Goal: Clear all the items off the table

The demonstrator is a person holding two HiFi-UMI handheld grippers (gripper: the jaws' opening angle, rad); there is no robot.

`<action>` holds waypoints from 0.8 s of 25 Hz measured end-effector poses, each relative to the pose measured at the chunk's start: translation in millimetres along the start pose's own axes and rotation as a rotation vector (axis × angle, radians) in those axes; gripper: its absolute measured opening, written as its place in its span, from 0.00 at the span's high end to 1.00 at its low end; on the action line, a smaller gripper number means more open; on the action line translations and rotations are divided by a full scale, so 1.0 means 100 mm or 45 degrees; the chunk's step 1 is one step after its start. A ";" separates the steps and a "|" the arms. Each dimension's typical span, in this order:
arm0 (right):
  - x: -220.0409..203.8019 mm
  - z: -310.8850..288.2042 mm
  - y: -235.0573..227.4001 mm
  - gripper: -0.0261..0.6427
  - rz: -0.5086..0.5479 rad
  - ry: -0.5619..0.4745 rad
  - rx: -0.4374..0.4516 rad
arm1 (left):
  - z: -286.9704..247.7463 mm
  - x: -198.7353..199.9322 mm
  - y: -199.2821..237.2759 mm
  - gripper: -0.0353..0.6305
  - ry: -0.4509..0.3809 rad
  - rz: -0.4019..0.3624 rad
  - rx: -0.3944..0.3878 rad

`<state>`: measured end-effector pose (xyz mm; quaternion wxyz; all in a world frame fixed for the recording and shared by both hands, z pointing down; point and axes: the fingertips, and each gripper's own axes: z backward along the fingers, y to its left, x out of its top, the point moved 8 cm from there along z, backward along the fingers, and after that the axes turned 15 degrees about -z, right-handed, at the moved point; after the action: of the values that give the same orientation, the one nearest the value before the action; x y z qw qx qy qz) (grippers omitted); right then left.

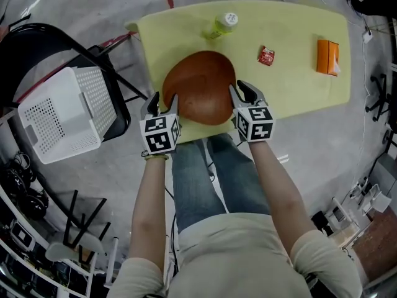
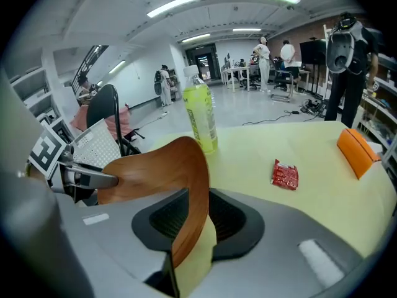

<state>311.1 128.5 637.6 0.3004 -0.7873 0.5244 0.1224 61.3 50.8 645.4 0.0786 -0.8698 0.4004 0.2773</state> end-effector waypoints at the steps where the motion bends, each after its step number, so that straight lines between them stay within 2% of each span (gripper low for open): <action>1: -0.02 -0.03 -0.02 0.82 -0.008 0.004 -0.009 | -0.04 0.00 -0.01 0.60 0.004 -0.002 -0.008; 9: -0.14 -0.22 -0.11 0.82 -0.043 0.052 -0.030 | -0.20 0.00 -0.02 0.60 0.018 -0.004 -0.036; 12: -0.14 -0.25 -0.12 0.85 -0.049 0.054 -0.022 | -0.22 0.01 -0.02 0.62 0.017 -0.011 -0.033; 15: -0.12 -0.26 -0.13 0.90 -0.045 0.057 -0.016 | -0.22 0.03 -0.01 0.68 0.008 -0.012 -0.019; 19: -0.09 -0.23 -0.13 0.91 -0.032 0.070 -0.016 | -0.19 0.04 -0.04 0.87 0.023 0.006 0.043; 20: -0.08 -0.21 -0.14 0.91 -0.033 0.066 -0.021 | -0.17 0.04 -0.05 0.87 0.025 0.013 0.052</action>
<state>317.2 125.8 663.1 0.2820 -0.7993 0.5207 0.1023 74.0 45.3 657.2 0.0911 -0.8686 0.4113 0.2610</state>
